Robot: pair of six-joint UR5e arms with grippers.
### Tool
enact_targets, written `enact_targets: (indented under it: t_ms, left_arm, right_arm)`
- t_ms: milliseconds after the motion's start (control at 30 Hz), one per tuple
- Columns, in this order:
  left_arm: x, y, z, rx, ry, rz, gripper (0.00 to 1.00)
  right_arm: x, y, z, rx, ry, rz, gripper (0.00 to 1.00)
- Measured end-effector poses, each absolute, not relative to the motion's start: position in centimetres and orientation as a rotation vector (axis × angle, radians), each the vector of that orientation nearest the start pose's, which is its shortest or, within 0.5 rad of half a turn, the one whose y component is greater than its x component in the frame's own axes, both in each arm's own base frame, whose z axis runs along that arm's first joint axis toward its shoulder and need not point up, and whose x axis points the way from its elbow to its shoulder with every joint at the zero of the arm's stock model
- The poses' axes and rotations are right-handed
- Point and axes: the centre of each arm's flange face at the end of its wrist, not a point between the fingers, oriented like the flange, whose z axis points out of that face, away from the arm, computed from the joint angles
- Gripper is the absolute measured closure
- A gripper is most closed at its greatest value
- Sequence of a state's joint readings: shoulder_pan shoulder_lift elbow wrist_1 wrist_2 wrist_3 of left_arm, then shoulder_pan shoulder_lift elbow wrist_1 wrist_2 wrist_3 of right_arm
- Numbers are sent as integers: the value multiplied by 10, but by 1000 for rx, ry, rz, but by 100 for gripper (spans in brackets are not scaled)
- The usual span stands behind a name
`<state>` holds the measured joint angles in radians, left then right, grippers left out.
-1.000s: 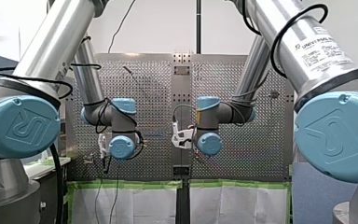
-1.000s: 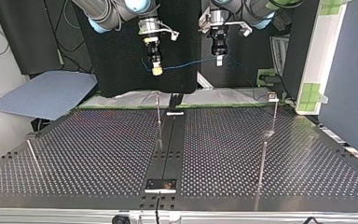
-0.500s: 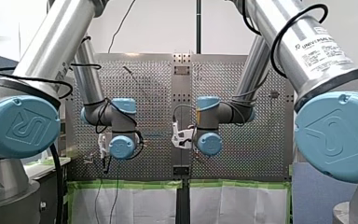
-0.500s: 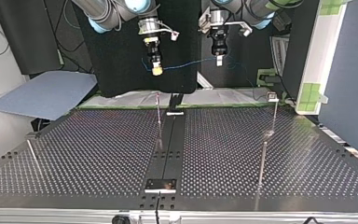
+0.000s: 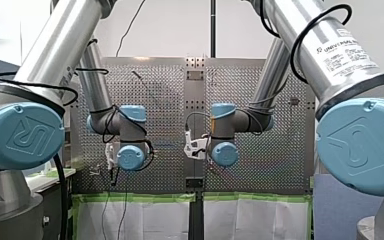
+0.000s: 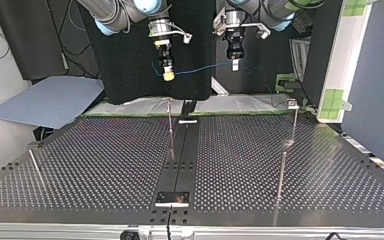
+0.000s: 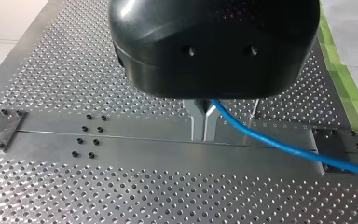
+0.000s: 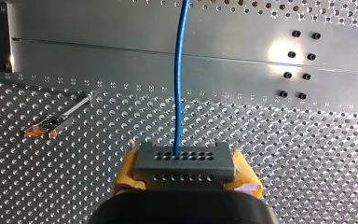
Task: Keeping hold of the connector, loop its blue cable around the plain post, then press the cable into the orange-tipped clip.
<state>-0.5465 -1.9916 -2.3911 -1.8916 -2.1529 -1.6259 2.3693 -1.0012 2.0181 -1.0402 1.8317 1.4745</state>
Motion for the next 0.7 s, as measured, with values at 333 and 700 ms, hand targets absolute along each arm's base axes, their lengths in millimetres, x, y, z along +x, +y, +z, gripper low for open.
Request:
enact_targets:
  t_ms: [333, 700]
  left_arm:
    - [288, -267, 80, -75, 1562, -19, 97]
    - [288, -267, 80, -75, 1562, -19, 100]
  right_arm:
    - [458, -296, 89, 1590, -811, 1544, 100]
    - [458, -296, 89, 1590, -811, 1544, 100]
